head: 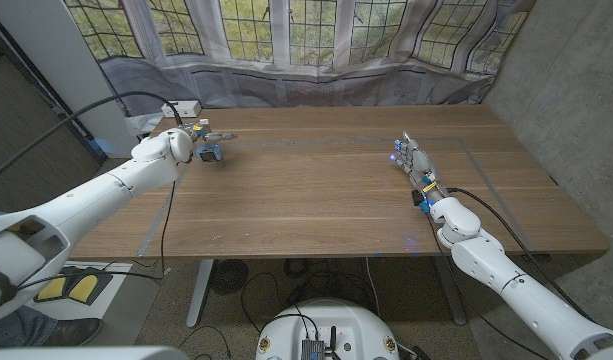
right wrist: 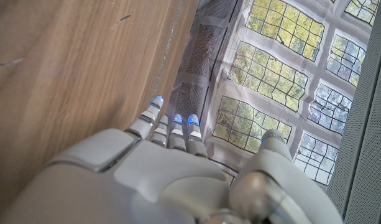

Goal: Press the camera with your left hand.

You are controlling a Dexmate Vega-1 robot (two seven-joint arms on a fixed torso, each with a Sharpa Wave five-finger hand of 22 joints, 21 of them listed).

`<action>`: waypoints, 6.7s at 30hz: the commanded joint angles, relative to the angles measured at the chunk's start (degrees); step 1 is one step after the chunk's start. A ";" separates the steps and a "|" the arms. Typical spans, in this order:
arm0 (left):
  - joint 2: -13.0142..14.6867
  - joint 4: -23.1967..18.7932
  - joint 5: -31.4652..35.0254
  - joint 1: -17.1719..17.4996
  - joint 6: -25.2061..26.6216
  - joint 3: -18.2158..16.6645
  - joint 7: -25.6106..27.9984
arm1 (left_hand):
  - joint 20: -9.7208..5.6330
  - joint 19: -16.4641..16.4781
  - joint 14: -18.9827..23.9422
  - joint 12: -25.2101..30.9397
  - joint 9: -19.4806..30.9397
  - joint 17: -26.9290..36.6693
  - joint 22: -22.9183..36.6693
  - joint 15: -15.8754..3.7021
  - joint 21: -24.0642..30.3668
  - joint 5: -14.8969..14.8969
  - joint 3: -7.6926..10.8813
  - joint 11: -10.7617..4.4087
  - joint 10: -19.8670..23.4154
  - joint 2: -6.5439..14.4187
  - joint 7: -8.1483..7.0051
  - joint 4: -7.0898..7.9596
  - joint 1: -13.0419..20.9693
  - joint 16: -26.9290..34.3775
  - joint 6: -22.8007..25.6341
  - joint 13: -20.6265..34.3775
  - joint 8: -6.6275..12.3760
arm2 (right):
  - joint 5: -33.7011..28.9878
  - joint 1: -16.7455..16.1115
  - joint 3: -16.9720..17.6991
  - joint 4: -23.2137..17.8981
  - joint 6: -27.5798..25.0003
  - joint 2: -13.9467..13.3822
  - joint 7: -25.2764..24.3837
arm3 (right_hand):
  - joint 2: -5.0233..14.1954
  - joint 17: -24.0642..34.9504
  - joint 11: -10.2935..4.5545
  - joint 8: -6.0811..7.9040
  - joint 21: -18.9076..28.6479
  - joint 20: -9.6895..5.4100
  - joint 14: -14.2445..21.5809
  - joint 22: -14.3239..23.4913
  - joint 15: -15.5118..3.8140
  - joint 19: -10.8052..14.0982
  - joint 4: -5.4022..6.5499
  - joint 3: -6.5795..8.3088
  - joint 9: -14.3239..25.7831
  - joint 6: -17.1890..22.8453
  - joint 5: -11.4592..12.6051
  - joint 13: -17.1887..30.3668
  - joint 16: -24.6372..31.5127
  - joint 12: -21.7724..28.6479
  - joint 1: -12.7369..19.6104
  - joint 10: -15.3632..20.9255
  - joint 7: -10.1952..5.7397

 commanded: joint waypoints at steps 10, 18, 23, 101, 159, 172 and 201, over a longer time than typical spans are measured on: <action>-0.02 -0.15 -0.14 0.76 1.64 0.36 0.27 | -0.02 0.32 0.46 0.46 0.26 0.16 0.19 0.20 0.14 0.13 0.65 -0.02 0.75 0.46 0.19 -0.10 0.60 0.29 1.07 -0.03 0.15 | 0.10 -0.09 0.13 -0.39 -0.15 -0.13 -0.16 | 0.05 0.18 0.12 -0.02 -0.01 0.45 0.01 0.25 0.49 0.07 -0.16 0.11 0.27 0.39 0.34 0.08 -0.24 -0.10 -0.37 0.17 -0.18; -0.16 -0.31 -0.15 0.74 2.43 0.43 0.29 | -0.02 0.33 0.50 0.46 0.27 0.16 0.19 0.19 0.13 0.10 0.67 0.04 0.81 0.54 0.18 -0.13 0.69 0.25 1.25 -0.03 0.15 | 0.02 -0.01 0.12 -0.28 -0.11 -0.25 0.02 | 0.04 0.17 0.16 -0.03 -0.02 0.42 0.04 0.25 0.48 0.04 -0.17 0.10 0.27 0.38 0.34 0.08 -0.23 -0.09 -0.38 0.20 -0.19; -0.20 -0.26 -0.11 0.63 2.41 0.64 0.26 | -0.01 0.34 0.52 0.40 0.27 0.16 0.20 0.12 0.13 0.07 0.69 0.01 0.73 0.61 0.19 -0.15 0.79 0.20 1.23 -0.03 0.06 | 0.06 -0.19 0.25 -0.40 -0.06 -0.27 -0.17 | 0.01 0.18 0.15 -0.02 -0.02 0.46 0.05 0.25 0.54 0.03 -0.17 0.08 0.27 0.41 0.34 0.08 -0.23 -0.10 -0.40 0.21 -0.16; 2.79 -9.42 -0.87 4.80 6.47 -3.44 4.80 | 0.03 1.76 3.37 0.61 0.56 0.29 0.26 1.28 0.17 -1.18 0.20 0.84 4.16 1.37 -6.45 -0.51 2.62 -0.06 -21.84 0.29 -2.80 | 0.54 -0.95 0.67 -0.73 0.55 -0.81 0.57 | 0.14 0.17 0.18 -0.05 0.03 0.46 0.15 0.25 0.43 0.14 -0.28 0.19 0.28 0.52 0.36 0.10 -0.26 -0.07 -0.39 0.40 -0.31; 0.31 -14.31 -23.67 22.38 -23.70 -19.87 21.56 | -0.08 7.03 5.65 1.25 0.13 0.27 0.21 0.96 1.24 -2.01 0.41 0.51 5.44 2.27 -6.72 -0.87 4.08 0.61 -31.24 0.45 0.00 | -0.58 -0.16 1.75 -0.26 4.56 -0.13 0.73 | -0.08 0.03 -1.13 0.12 0.30 -0.50 1.53 0.24 -0.88 1.18 -0.55 0.21 0.26 1.23 0.33 0.06 0.08 0.29 -0.24 1.94 -0.64; -5.91 -9.09 -31.89 24.19 -39.37 -21.79 21.38 | -0.25 9.93 7.70 1.84 0.12 0.23 0.32 0.84 2.06 -2.11 0.42 -0.01 7.64 2.27 -5.72 -0.98 4.28 0.94 -29.05 0.38 0.17 | -0.30 1.51 1.76 2.32 5.76 0.03 2.73 | -0.07 0.00 -1.55 0.56 0.39 -0.74 2.36 0.23 -1.45 1.71 -0.56 0.22 0.25 2.70 0.33 0.03 0.28 0.57 -0.28 3.18 -1.04; -21.60 11.56 -54.21 18.79 -51.01 -20.44 7.33 | -7.33 14.23 6.29 0.02 0.01 -0.01 -0.19 1.48 1.78 -2.32 0.13 5.67 6.12 1.60 2.00 -1.83 5.19 -0.55 -35.68 0.05 -2.19 | 0.22 4.49 1.29 8.49 8.66 1.48 6.11 | -1.18 -0.10 -0.51 -0.80 -0.06 -1.78 1.18 0.20 -1.29 1.16 -0.72 -0.41 0.23 -0.98 0.41 0.04 -0.53 -0.52 -0.74 1.24 0.29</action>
